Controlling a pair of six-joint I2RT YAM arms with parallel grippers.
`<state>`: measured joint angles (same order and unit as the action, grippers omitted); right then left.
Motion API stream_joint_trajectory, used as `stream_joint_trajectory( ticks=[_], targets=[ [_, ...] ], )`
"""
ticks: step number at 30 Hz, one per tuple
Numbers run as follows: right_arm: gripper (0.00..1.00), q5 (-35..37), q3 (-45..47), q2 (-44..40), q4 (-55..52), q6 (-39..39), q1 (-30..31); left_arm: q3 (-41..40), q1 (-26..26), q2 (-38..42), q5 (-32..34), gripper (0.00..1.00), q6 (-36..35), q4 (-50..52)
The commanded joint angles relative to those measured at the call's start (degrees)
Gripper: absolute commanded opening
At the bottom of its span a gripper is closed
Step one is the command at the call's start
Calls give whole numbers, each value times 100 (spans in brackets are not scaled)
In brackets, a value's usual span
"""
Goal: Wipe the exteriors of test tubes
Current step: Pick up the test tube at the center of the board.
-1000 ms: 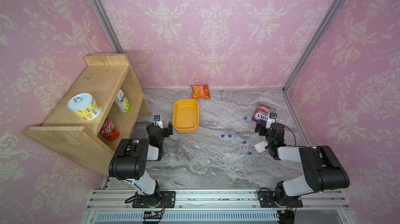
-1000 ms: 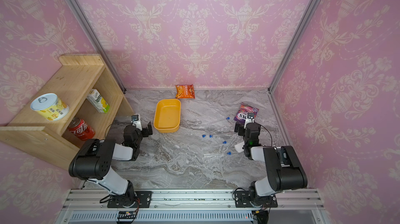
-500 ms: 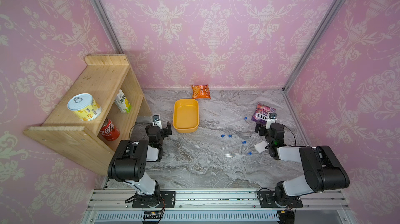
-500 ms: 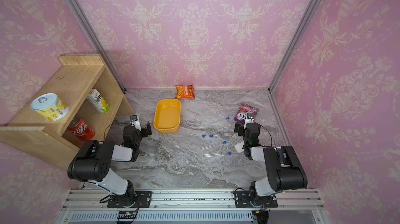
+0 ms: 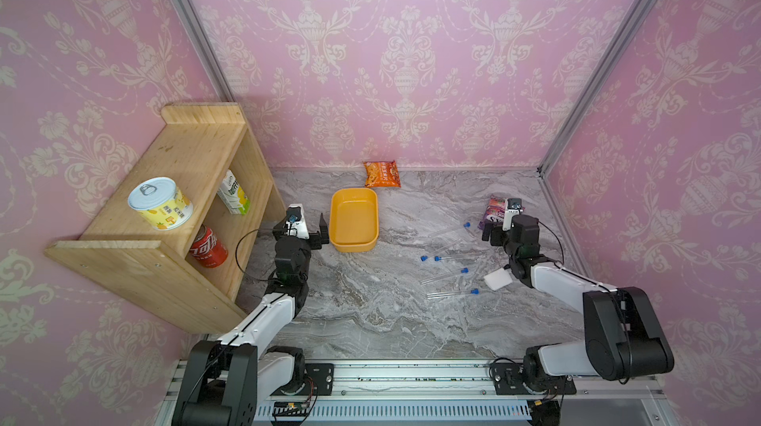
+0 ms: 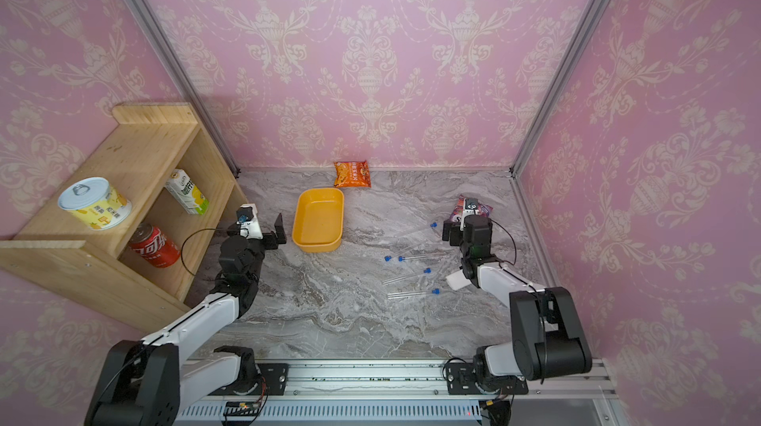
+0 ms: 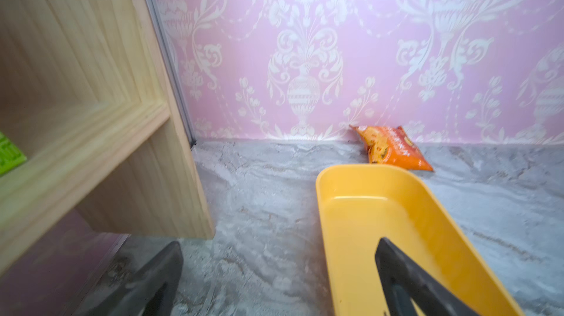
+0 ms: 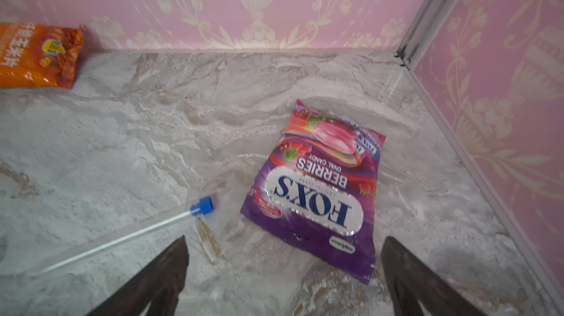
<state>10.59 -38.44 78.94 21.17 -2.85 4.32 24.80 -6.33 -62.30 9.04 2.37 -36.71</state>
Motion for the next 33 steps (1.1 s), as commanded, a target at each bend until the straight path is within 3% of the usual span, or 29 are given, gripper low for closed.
stream_joint_trajectory(
  ticks=[1,6,8,10,12,18,21,25,33],
  targets=[
    [100,-253,-434,-447,-1579,-335,8,677,-296,380,97,99,904,1544],
    [100,-937,-893,-949,-2656,-865,8,1509,-794,540,-891,99,1428,2481],
    [100,-1081,-750,-1348,-2693,-1155,12,2232,-1102,379,-1159,99,1232,3328],
    [100,-1171,-626,-1769,-2876,-1291,30,2630,-1660,169,-982,99,786,3696],
    [100,-1192,-533,-2104,-3172,-1340,39,2740,-2006,22,-1010,99,668,3673],
    [100,-1004,-539,-2897,-4737,-1761,22,2864,-2343,-627,-1677,99,1353,3659],
    [100,-1061,-682,-2994,-5535,-1613,8,2998,-2636,-932,-1700,99,1168,3960],
    [100,-1329,-863,-2906,-6271,-1435,-34,3474,-2839,-1535,-2427,99,1030,4778],
    [100,-1974,-1188,-2305,-6514,-1422,-71,4445,-3389,-2768,-2969,93,605,6393]
  ],
)
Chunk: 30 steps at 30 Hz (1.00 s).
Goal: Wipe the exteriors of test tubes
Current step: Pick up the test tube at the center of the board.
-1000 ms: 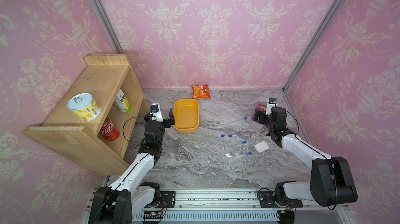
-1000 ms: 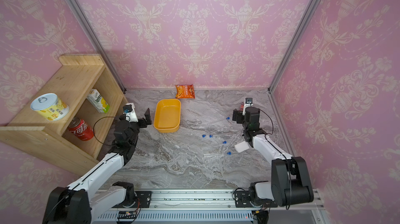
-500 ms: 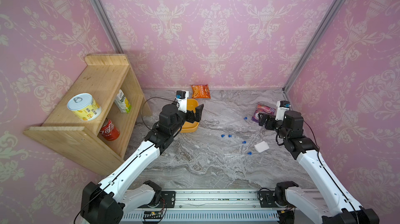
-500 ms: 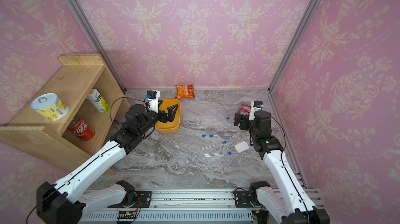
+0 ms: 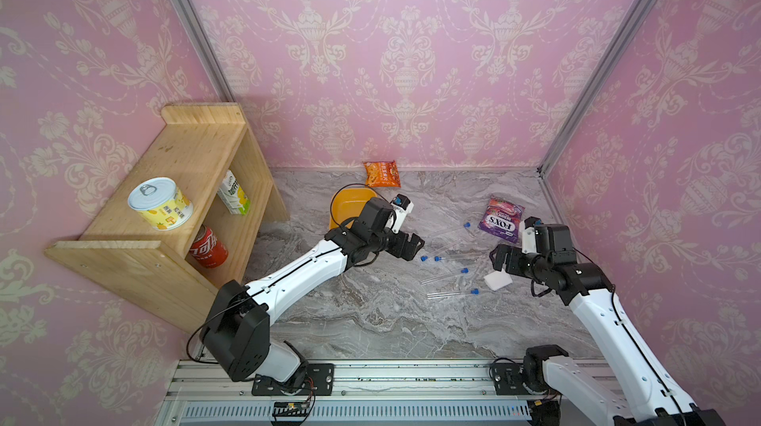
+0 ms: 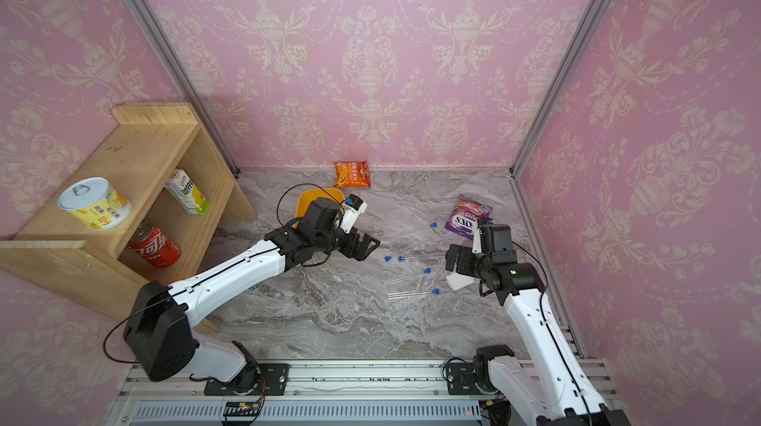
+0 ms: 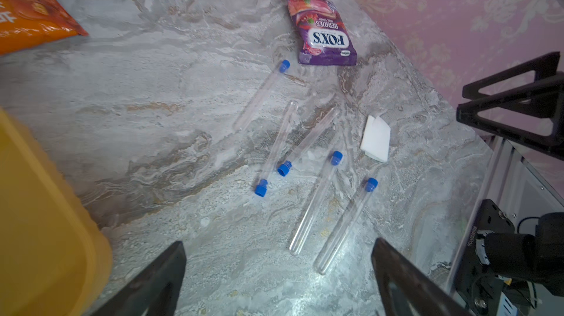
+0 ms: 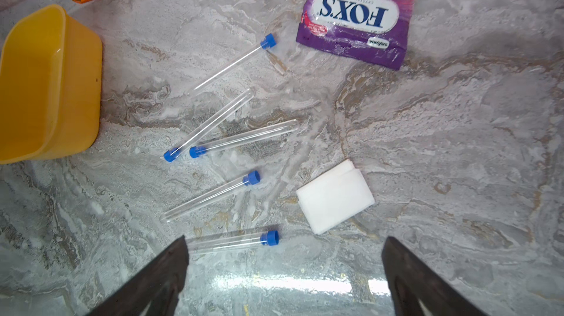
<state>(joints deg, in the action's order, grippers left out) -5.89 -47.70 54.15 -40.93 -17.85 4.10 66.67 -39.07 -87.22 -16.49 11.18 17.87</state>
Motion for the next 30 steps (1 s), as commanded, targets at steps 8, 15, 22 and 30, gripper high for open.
stream_joint_trajectory(
  ticks=[8,15,22,30],
  targets=[
    [100,-421,-502,500,-546,253,-176,686,-456,-974,268,80,-813,1514],
    [100,-545,-562,444,-589,177,-322,1499,-512,-1893,733,87,-1321,1998],
    [100,-651,-671,775,-783,-34,-355,2303,-532,-2590,873,89,-1613,2470],
    [100,-766,-631,1089,-636,-8,-366,2865,-544,-3214,1007,79,-1801,2688]
  ],
)
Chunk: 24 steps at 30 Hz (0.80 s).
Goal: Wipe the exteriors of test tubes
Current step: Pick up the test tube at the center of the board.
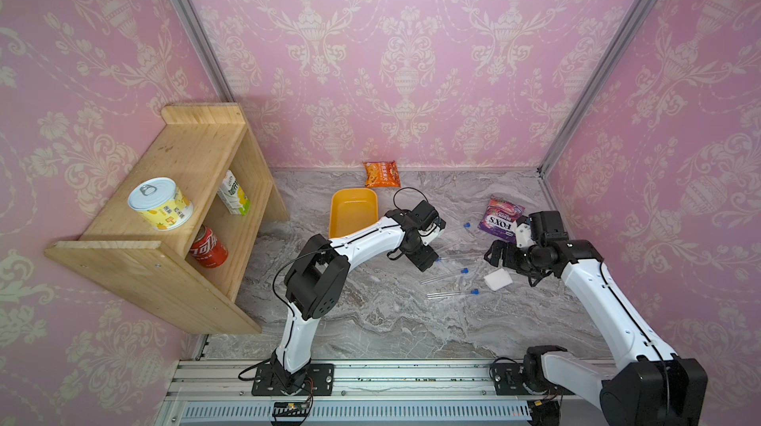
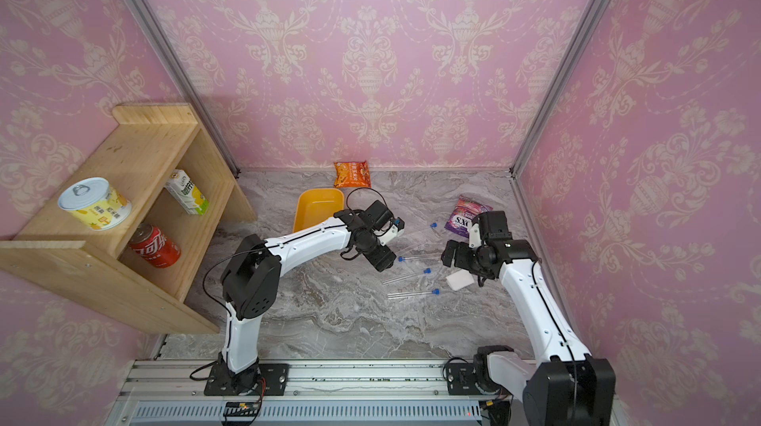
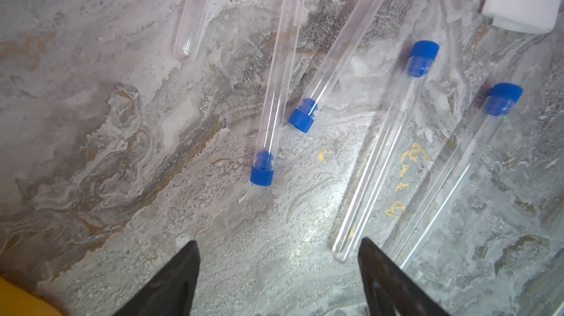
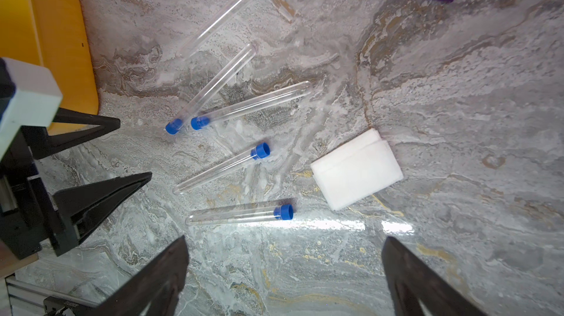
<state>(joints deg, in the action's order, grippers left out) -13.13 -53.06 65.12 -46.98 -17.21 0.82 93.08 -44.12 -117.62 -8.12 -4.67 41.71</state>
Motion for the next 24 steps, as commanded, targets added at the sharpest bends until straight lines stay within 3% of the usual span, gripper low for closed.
stream_joint_trajectory(
  ticks=[1,7,14,24],
  targets=[
    [100,-10,-83,-25,-9,-72,-38,301,-42,-236,175,77,-235,338],
    [100,78,-29,-105,31,-41,-62,838,-39,-608,311,66,-399,734],
    [100,120,17,-122,66,-26,-82,1708,-115,-1244,408,63,-528,1568],
    [100,117,155,-224,145,-4,-117,2283,-138,-1612,512,58,-529,1885]
  ],
)
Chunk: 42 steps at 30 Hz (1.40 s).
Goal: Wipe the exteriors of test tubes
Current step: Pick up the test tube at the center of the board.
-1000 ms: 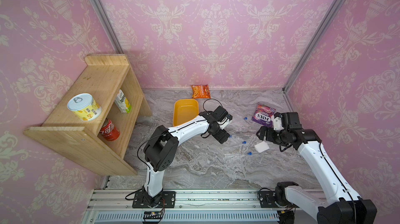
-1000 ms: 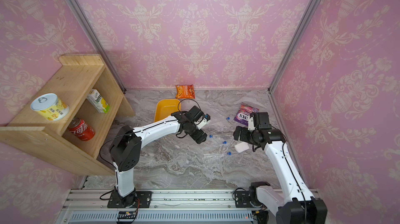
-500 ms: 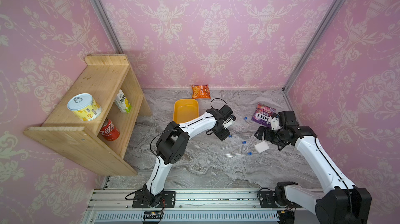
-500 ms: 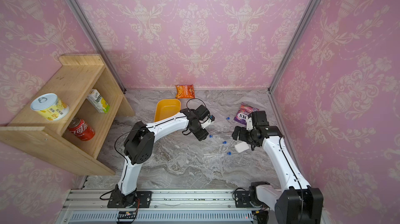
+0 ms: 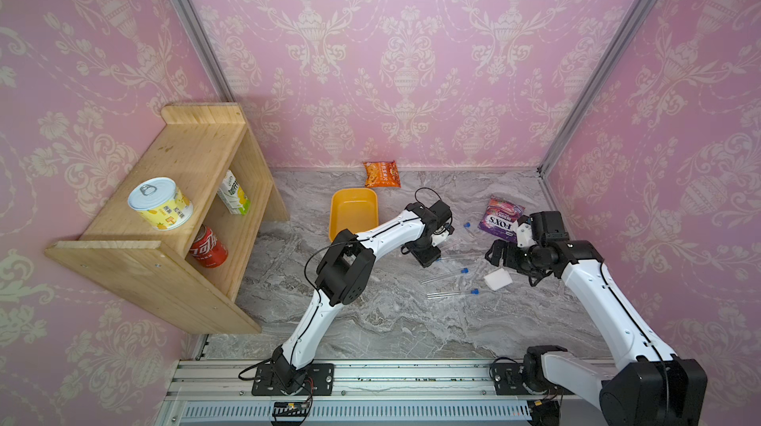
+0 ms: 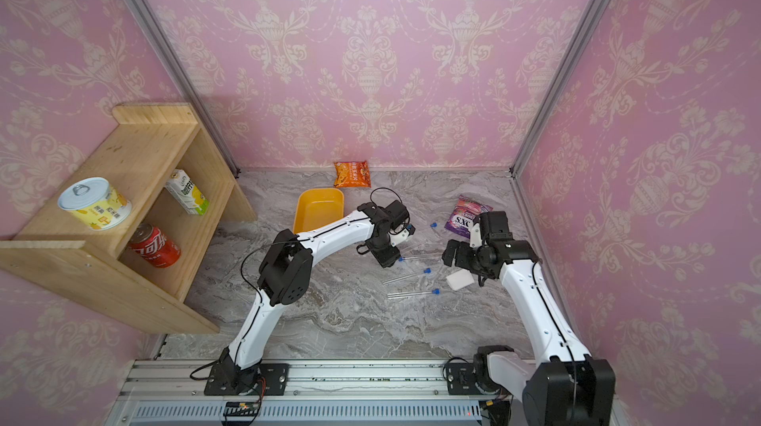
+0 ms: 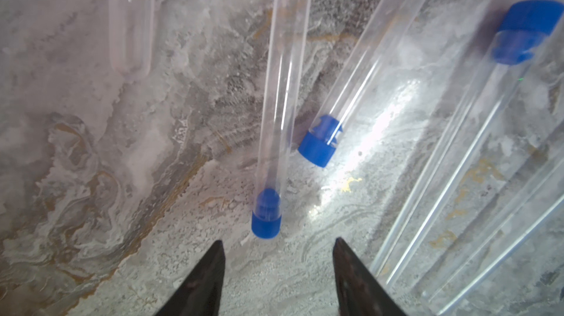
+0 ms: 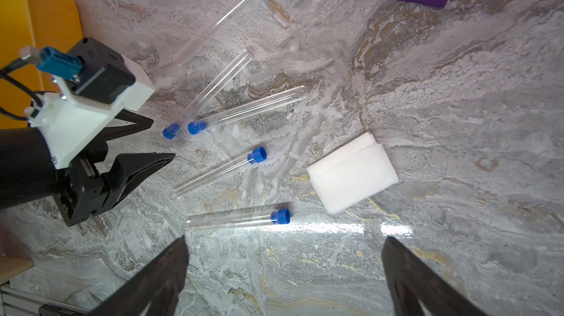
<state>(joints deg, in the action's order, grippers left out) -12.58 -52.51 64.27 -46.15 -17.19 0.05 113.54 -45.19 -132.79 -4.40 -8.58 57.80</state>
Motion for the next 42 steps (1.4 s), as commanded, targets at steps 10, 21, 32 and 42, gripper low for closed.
stream_joint_trajectory(
  ticks=[10,21,32,42],
  targets=[
    [100,88,127,-227,65,5,-77,566,-25,-438,409,52,-185,328],
    [100,81,145,-253,82,5,-104,652,-25,-508,362,42,-193,306],
    [100,89,160,-251,89,5,-111,994,-25,-720,195,37,-185,465],
    [100,71,171,-183,97,5,-107,1215,-28,-913,142,31,-190,741]
  ],
)
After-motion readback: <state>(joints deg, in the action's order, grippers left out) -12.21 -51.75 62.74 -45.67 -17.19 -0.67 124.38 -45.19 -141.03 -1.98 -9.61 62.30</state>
